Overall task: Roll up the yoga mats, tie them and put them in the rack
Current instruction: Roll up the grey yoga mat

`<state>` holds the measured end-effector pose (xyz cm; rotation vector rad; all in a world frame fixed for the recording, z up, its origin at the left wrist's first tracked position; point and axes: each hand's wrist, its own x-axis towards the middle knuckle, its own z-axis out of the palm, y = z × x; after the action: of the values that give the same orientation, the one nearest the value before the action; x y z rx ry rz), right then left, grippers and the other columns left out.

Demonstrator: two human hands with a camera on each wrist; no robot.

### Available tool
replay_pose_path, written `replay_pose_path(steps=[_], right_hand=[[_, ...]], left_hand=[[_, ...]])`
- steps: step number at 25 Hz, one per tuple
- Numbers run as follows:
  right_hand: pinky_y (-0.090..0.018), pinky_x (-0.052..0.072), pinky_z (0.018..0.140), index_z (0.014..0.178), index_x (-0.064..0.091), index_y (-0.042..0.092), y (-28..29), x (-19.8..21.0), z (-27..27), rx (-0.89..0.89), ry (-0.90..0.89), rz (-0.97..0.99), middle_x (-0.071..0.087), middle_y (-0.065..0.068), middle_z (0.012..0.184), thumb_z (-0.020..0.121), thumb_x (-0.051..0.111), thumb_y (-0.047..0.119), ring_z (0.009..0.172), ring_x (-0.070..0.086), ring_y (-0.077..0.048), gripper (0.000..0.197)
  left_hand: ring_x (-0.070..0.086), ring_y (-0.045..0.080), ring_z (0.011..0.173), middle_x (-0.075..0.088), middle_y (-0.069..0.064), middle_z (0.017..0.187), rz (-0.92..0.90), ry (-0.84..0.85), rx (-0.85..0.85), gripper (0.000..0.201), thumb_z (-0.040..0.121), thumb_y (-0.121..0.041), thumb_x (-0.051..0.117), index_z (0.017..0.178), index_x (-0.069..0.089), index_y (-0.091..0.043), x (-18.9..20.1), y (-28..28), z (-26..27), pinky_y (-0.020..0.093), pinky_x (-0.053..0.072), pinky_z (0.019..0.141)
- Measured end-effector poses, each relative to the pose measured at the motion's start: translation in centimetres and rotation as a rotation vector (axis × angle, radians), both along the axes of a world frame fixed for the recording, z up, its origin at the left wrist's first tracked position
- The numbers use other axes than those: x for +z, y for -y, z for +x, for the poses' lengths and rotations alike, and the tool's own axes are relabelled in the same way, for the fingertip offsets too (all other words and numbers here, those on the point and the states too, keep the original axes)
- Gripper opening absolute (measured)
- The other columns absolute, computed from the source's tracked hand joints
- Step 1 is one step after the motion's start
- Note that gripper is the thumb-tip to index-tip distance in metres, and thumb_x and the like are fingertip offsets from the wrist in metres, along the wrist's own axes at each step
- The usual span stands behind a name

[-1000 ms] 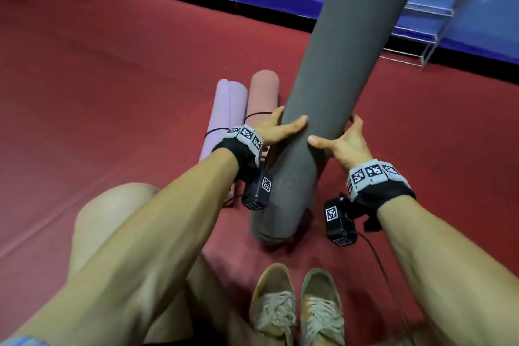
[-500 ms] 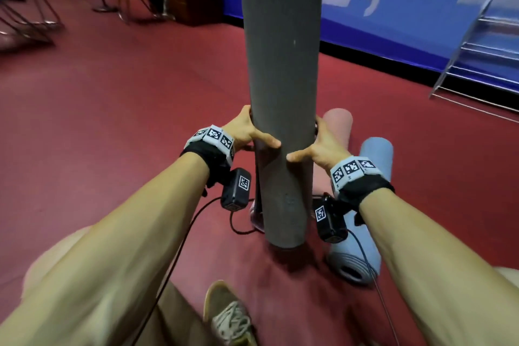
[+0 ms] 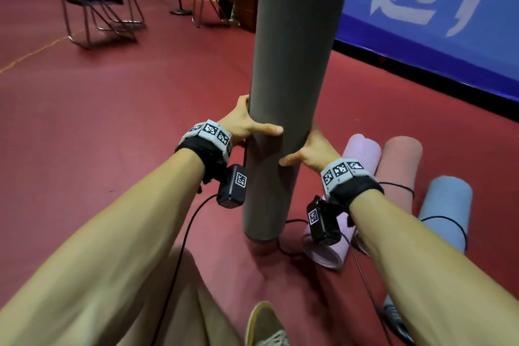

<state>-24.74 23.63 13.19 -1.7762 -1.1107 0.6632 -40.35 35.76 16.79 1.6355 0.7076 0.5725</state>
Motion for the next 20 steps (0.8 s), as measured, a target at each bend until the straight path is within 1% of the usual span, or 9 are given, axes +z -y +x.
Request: replay_pose_path(steps=[3,5,7,9,12,14,17,18,20], right_hand=[[-0.041,0.049,0.103,0.146,0.026,0.021,-1.7,-1.6,-0.6,0.027,-0.049,-0.004,0.059,0.003,0.124,0.035,0.089,0.021,0.117,0.059,-0.02,0.128],[-0.039,0.047,0.107,0.151,0.02,0.019,-2.4,-2.2,-0.7,0.041,-0.069,-0.003,0.056,0.005,0.128,0.039,0.09,0.021,0.122,0.056,-0.019,0.132],[-0.032,0.044,0.106,0.154,0.011,0.02,-2.9,-2.7,-0.4,0.056,-0.031,-0.044,0.052,0.004,0.13,0.053,0.092,0.016,0.124,0.053,-0.018,0.129],[-0.025,0.042,0.099,0.154,0.004,0.021,-2.8,-4.0,-0.3,0.076,-0.009,-0.111,0.052,0.001,0.129,0.064,0.09,0.014,0.119,0.053,-0.018,0.125],[-0.02,0.039,0.094,0.153,-0.002,0.022,-2.2,-6.6,-0.3,0.088,0.005,-0.14,0.051,0.0,0.13,0.064,0.091,0.011,0.12,0.052,-0.019,0.129],[-0.02,0.041,0.096,0.153,0.002,0.021,-2.6,-7.5,0.5,0.07,-0.013,-0.14,0.051,0.001,0.131,0.061,0.091,0.007,0.119,0.052,-0.016,0.129],[-0.035,0.048,0.105,0.151,0.026,0.022,-3.4,-9.4,1.8,-0.026,-0.082,-0.062,0.058,0.001,0.132,0.052,0.083,0.005,0.121,0.058,-0.017,0.116],[-0.037,0.048,0.106,0.148,0.035,0.018,-3.3,-10.6,1.9,-0.083,-0.089,-0.056,0.06,-0.002,0.133,0.055,0.079,0.003,0.122,0.059,-0.017,0.104],[-0.032,0.045,0.107,0.141,0.051,0.012,-2.6,-13.9,2.1,-0.165,-0.033,-0.151,0.065,-0.009,0.129,0.072,0.072,-0.001,0.119,0.061,-0.019,0.073]], left_hand=[[0.053,0.018,0.123,0.049,0.002,0.138,-0.011,0.0,0.011,0.123,0.054,-0.023,0.096,0.148,0.017,-0.018,-3.5,-1.2,-0.6,0.035,0.052,0.089],[0.05,0.017,0.128,0.047,0.001,0.14,-0.037,0.026,0.004,0.132,0.041,-0.032,0.097,0.147,0.019,-0.021,-5.8,-1.4,-0.7,0.042,0.047,0.103],[0.05,0.015,0.126,0.047,0.0,0.137,-0.039,0.034,0.024,0.13,0.035,-0.038,0.094,0.142,0.023,-0.019,-7.5,-1.3,-0.5,0.038,0.047,0.103],[0.045,0.015,0.13,0.04,0.002,0.141,-0.007,0.007,0.039,0.145,0.028,-0.049,0.095,0.145,0.015,-0.015,-8.9,-1.0,-0.2,0.036,0.046,0.103],[0.04,0.014,0.132,0.035,-0.001,0.142,0.044,-0.035,0.041,0.148,0.032,-0.045,0.091,0.148,0.006,-0.013,-10.5,-0.5,0.3,0.033,0.041,0.105],[0.045,0.012,0.127,0.041,-0.004,0.137,0.077,-0.043,0.076,0.141,0.034,-0.043,0.09,0.147,0.011,-0.015,-10.8,-0.7,1.0,0.032,0.043,0.104],[0.055,0.009,0.117,0.053,-0.009,0.128,0.124,-0.011,0.219,0.127,0.038,-0.043,0.093,0.143,0.025,-0.021,-11.4,-1.5,2.0,0.033,0.047,0.102],[0.056,0.008,0.115,0.054,-0.011,0.125,0.127,0.011,0.263,0.124,0.04,-0.041,0.094,0.143,0.028,-0.021,-11.6,-1.8,2.3,0.033,0.047,0.101],[0.057,0.007,0.113,0.055,-0.012,0.123,0.132,0.064,0.341,0.121,0.044,-0.035,0.097,0.143,0.029,-0.02,-12.1,-2.8,2.8,0.031,0.048,0.101]])
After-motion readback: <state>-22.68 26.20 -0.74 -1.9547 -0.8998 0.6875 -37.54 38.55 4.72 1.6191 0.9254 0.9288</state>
